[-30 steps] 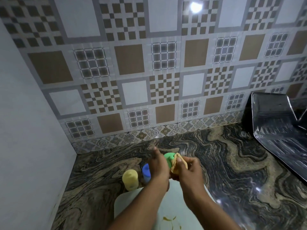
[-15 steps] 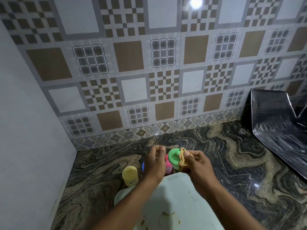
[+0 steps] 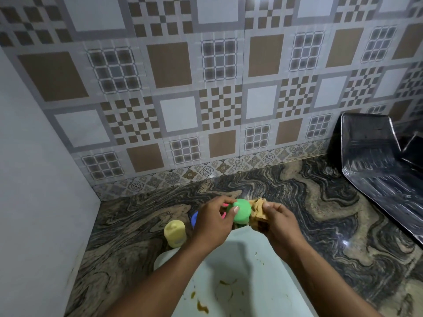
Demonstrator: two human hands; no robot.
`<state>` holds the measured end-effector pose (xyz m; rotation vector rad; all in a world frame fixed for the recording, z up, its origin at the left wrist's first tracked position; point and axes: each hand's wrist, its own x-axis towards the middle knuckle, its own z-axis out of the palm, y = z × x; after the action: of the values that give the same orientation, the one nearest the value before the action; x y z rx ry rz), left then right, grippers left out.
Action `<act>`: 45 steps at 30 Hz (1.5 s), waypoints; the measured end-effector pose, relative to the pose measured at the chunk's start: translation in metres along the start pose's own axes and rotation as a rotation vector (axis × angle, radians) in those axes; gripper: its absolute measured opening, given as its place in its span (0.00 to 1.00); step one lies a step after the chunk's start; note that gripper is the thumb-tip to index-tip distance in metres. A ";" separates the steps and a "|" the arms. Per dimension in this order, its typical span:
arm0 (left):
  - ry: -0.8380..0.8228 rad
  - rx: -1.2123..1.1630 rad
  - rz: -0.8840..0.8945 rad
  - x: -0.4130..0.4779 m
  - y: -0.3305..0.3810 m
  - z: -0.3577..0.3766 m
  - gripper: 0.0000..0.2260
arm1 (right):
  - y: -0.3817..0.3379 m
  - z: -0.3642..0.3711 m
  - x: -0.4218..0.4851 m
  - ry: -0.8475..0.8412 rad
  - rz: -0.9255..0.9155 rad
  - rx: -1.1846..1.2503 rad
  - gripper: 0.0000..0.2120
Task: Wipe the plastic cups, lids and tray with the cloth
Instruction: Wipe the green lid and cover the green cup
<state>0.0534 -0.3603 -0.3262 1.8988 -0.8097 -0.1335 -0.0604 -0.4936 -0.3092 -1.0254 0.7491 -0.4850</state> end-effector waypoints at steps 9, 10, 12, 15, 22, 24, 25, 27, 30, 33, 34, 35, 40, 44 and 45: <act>0.006 0.222 -0.057 0.038 -0.013 0.012 0.08 | -0.014 -0.039 0.028 0.069 0.323 0.410 0.26; -0.013 0.250 -0.051 0.043 -0.014 0.017 0.09 | -0.013 -0.038 0.028 0.048 0.323 0.395 0.26; -0.061 0.306 -0.050 0.055 -0.018 0.031 0.10 | -0.009 -0.035 0.031 0.025 0.322 0.355 0.23; -0.135 0.363 -0.055 0.070 -0.025 0.049 0.09 | 0.001 -0.032 0.039 0.015 0.325 0.304 0.19; -0.189 0.423 -0.087 0.083 -0.045 0.064 0.08 | 0.021 -0.033 0.057 0.019 0.353 0.281 0.16; -0.207 0.431 -0.087 0.082 -0.049 0.066 0.08 | 0.025 -0.035 0.061 0.021 0.359 0.272 0.16; -0.215 0.422 -0.086 0.082 -0.050 0.066 0.08 | 0.026 -0.036 0.063 0.020 0.362 0.269 0.16; -0.223 0.414 -0.090 0.081 -0.050 0.067 0.07 | 0.029 -0.036 0.067 0.016 0.370 0.258 0.16; -0.238 0.427 -0.109 0.083 -0.050 0.068 0.08 | 0.034 -0.037 0.071 0.013 0.388 0.250 0.16; -0.284 0.437 -0.126 0.088 -0.047 0.067 0.07 | 0.037 -0.038 0.072 0.006 0.419 0.233 0.16; -0.299 0.444 -0.137 0.089 -0.045 0.067 0.07 | 0.037 -0.039 0.072 0.007 0.424 0.238 0.16; -0.314 0.454 -0.151 0.091 -0.044 0.067 0.07 | 0.037 -0.039 0.072 0.010 0.427 0.245 0.15; -0.370 0.473 -0.169 0.098 -0.038 0.064 0.07 | 0.039 -0.038 0.071 -0.011 0.424 0.256 0.16; -0.376 0.498 -0.188 0.101 -0.035 0.063 0.08 | 0.037 -0.036 0.068 -0.003 0.445 0.292 0.19; -0.376 0.504 -0.188 0.101 -0.035 0.063 0.08 | 0.037 -0.036 0.068 -0.002 0.458 0.300 0.20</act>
<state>0.1202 -0.4600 -0.3593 2.4709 -0.9778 -0.4486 -0.0419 -0.5441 -0.3758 -0.5502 0.8501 -0.1899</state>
